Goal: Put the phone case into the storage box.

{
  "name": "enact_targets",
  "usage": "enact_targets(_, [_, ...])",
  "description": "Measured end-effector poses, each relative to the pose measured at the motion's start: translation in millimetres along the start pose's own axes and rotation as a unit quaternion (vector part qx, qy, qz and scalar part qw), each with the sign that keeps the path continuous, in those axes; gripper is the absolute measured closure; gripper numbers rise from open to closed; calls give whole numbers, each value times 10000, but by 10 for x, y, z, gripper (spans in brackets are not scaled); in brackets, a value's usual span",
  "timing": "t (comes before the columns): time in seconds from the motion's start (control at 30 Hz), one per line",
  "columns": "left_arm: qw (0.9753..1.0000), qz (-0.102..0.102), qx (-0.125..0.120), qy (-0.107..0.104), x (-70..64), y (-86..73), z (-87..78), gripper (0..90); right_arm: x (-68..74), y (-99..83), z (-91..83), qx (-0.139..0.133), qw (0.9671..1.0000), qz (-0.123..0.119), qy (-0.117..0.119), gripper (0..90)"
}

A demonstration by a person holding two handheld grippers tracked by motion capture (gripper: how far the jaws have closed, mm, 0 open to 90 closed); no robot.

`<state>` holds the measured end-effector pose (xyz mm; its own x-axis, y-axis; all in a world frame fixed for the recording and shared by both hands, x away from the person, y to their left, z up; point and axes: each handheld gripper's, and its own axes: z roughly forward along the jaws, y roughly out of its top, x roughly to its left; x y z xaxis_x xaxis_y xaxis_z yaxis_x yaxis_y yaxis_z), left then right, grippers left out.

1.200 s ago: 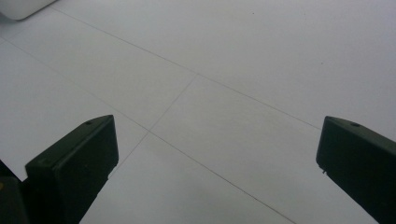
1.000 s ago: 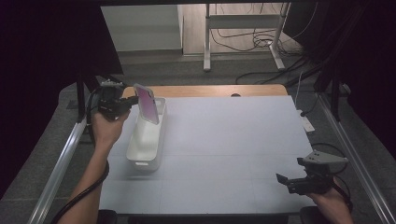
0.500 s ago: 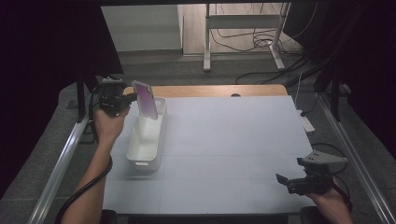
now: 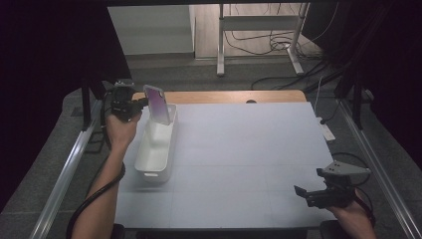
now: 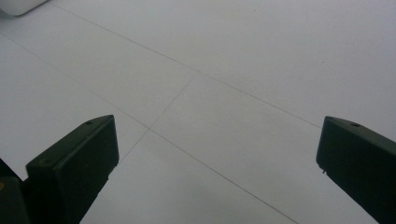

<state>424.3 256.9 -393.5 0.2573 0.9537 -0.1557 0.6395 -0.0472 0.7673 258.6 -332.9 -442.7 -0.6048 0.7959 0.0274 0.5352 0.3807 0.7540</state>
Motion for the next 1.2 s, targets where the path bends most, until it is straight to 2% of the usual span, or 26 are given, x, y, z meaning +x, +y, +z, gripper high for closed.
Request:
enact_targets(0.4, [9997,29,94,202,20,4,208,880,-3,-2,-2,-7,10000,-4,20,0])
enact_targets(0.83, [9994,-108,88,312,54,40,377,881,5,1,4,36,10000,-39,22,0])
enact_targets(1.2, [9990,-180,164,365,87,-6,523,880,8,-1,5,38,10000,-43,19,0])
